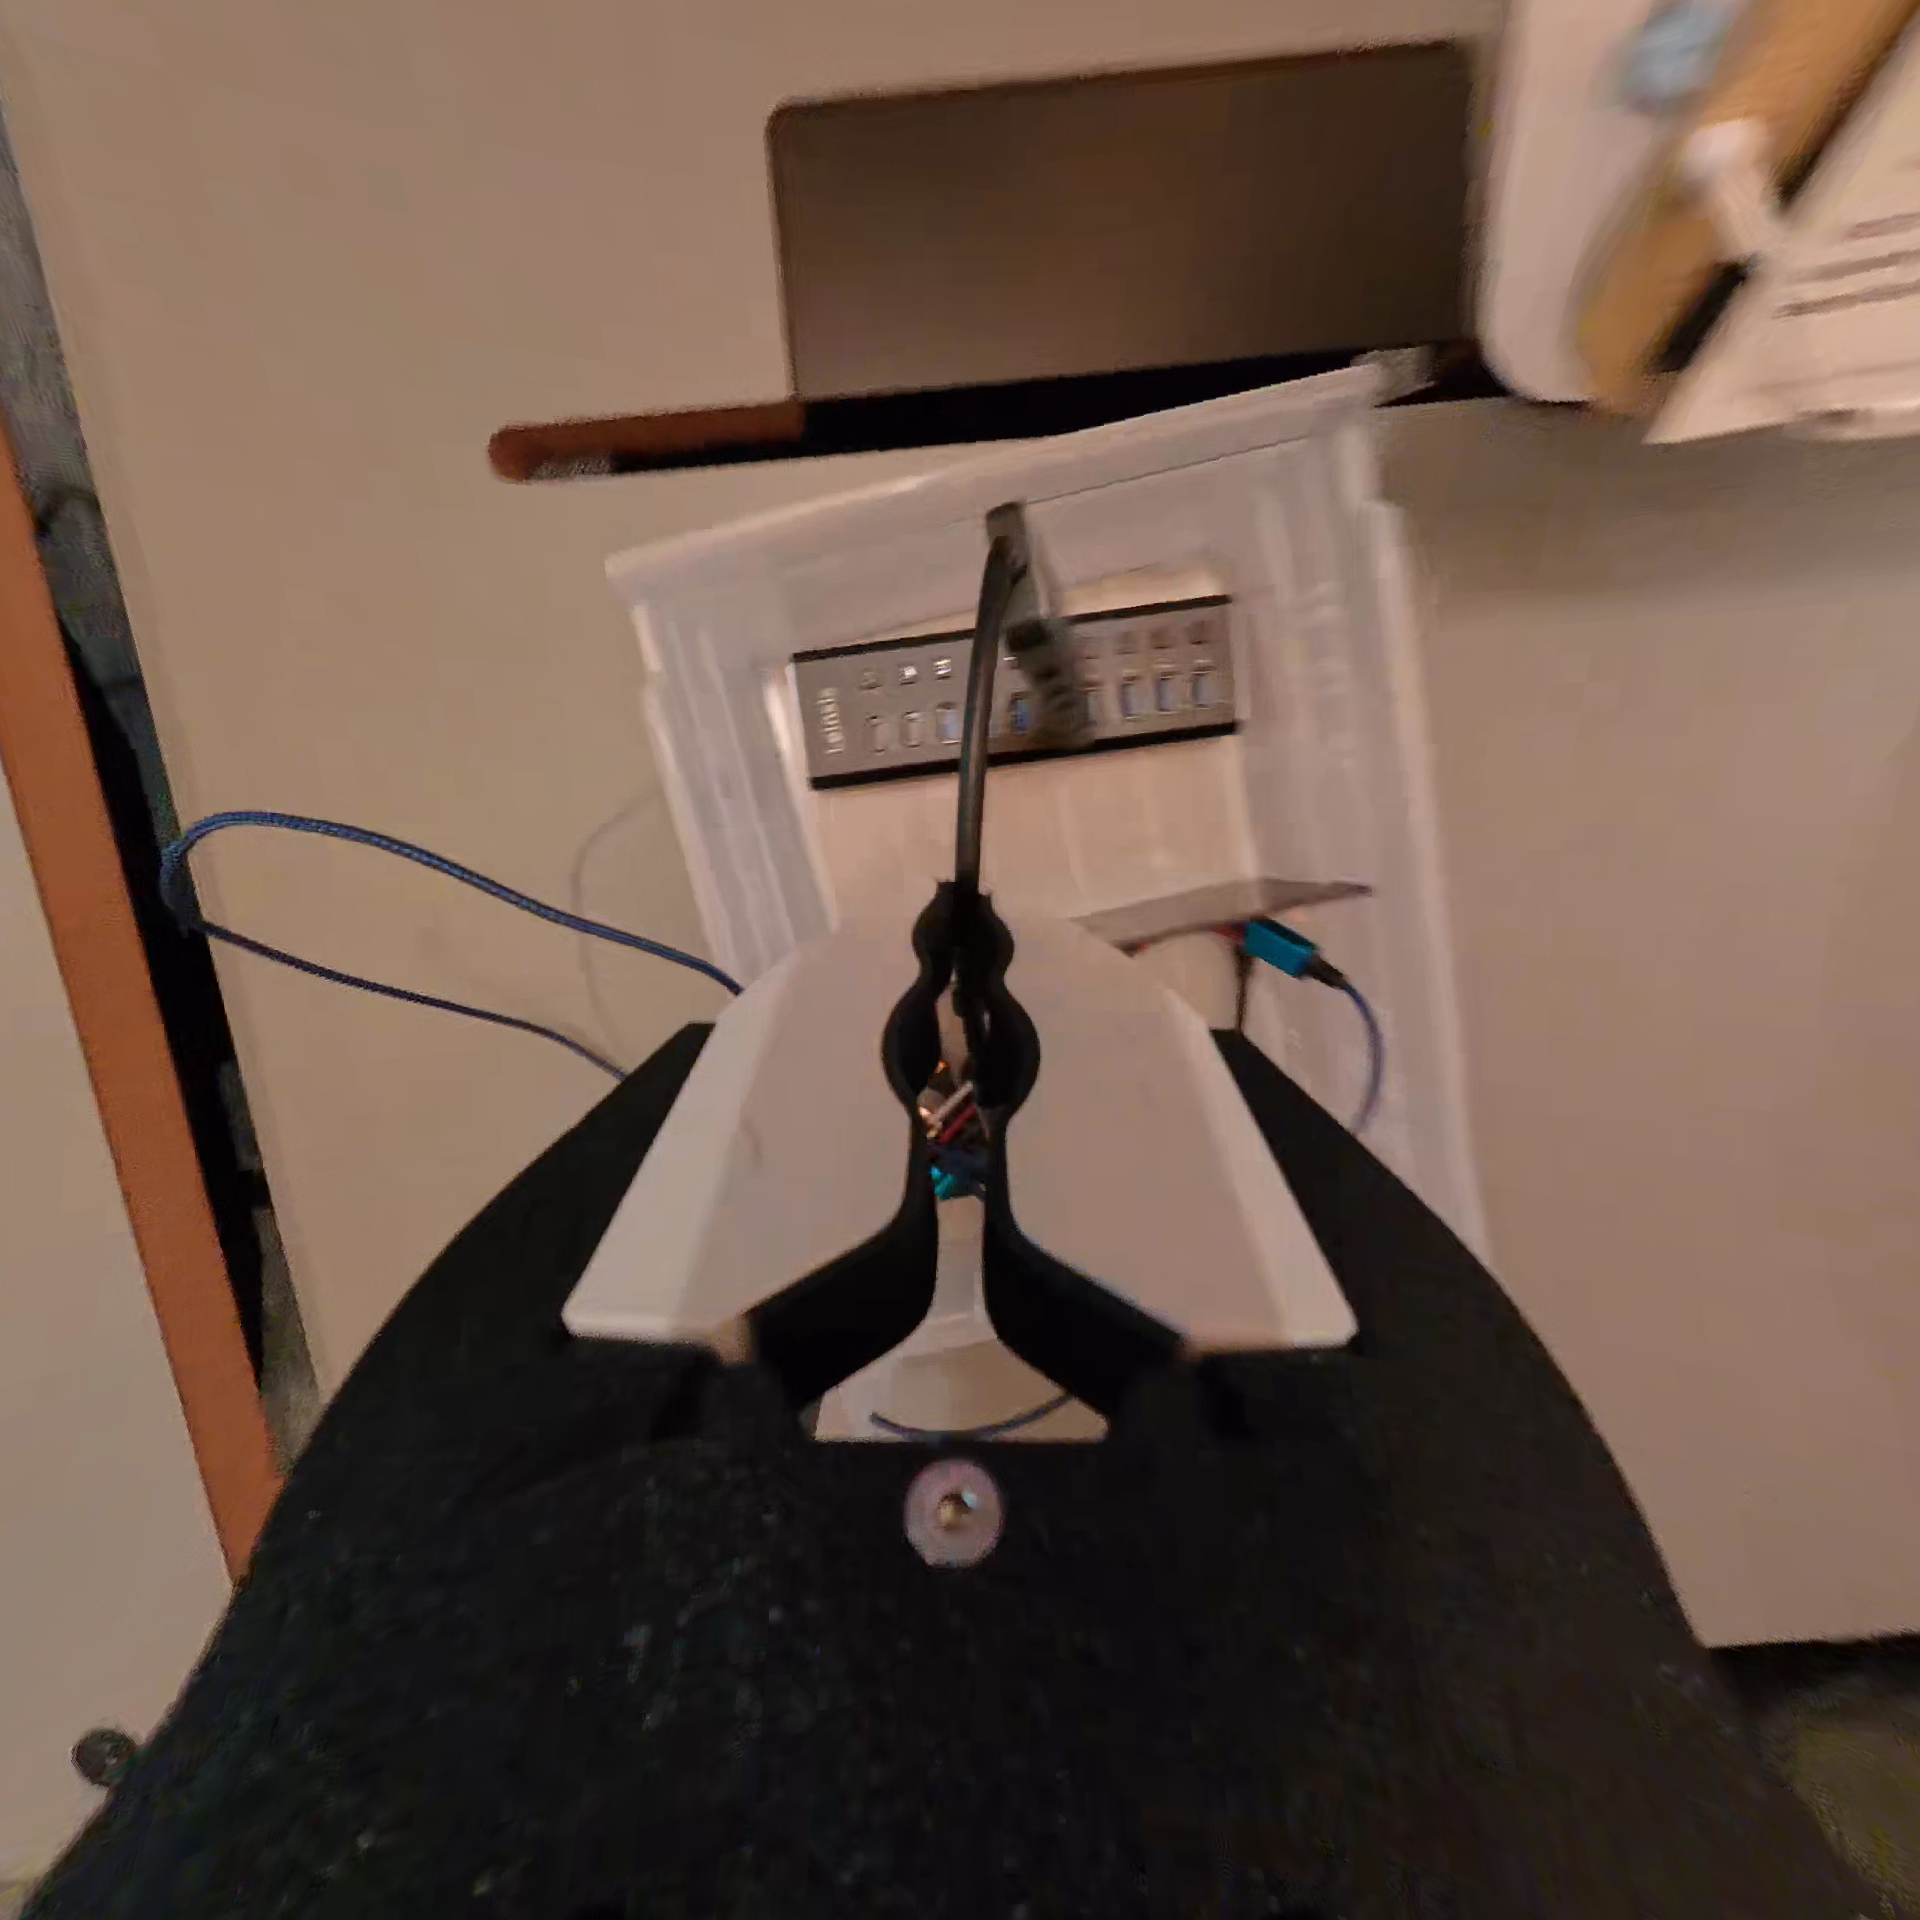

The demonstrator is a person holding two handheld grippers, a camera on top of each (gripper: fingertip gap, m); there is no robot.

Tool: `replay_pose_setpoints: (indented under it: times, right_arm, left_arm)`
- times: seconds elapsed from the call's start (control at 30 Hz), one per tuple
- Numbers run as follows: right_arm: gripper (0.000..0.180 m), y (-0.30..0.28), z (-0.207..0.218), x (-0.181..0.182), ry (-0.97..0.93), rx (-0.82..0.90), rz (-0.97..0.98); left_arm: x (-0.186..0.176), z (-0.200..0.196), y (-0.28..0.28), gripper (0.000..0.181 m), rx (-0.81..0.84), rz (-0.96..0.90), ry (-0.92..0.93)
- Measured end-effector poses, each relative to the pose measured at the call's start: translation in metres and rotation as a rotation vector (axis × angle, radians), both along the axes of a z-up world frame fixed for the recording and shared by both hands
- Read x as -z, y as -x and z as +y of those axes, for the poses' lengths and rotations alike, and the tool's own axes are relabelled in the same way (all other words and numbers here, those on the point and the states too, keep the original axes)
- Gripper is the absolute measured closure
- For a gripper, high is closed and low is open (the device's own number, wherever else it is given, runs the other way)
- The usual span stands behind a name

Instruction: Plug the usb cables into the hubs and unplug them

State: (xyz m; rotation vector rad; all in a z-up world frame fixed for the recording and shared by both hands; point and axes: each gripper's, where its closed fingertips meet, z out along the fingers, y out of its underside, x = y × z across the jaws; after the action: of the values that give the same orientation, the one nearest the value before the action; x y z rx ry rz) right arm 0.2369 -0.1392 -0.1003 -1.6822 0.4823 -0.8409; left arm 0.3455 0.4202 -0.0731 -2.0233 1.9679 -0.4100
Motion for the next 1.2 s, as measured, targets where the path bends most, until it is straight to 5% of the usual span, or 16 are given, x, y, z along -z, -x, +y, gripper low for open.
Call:
replay_pose_setpoints:
  times: [0.03,0.3,0.6,0.73,0.83,0.9,1.03,1.2]
  right_arm:
    - [0.109,0.005,0.010,-0.003,-0.004,-0.020,-0.010]
    - [0.103,0.048,0.096,-0.013,-0.064,-0.144,-0.071]
    - [0.086,0.064,0.147,0.020,-0.200,-0.123,-0.068]
    - [0.096,0.072,0.155,0.033,-0.186,-0.139,-0.066]
    - [0.138,0.080,0.156,0.028,-0.238,-0.180,-0.091]
    - [0.147,0.079,0.154,0.030,-0.217,-0.178,-0.097]
    - [0.100,0.073,0.155,0.041,-0.265,-0.178,-0.031]
    - [0.106,0.076,0.157,0.039,-0.267,-0.184,-0.079]
  left_arm:
    - [-0.013,-0.009,0.007,0.178,0.034,-0.032,0.001]
    - [-0.080,-0.128,0.078,0.179,0.244,-0.318,0.365]
    - [-0.055,-0.295,0.174,0.178,0.423,-0.408,1.033]
    - [-0.039,-0.324,0.193,0.178,0.420,-0.384,1.171]
    - [-0.035,-0.332,0.197,0.179,0.420,-0.391,1.187]
    - [-0.040,-0.333,0.199,0.178,0.412,-0.407,1.220]
    - [-0.047,-0.334,0.201,0.178,0.406,-0.425,1.234]
    - [-0.059,-0.350,0.208,0.178,0.425,-0.432,1.300]
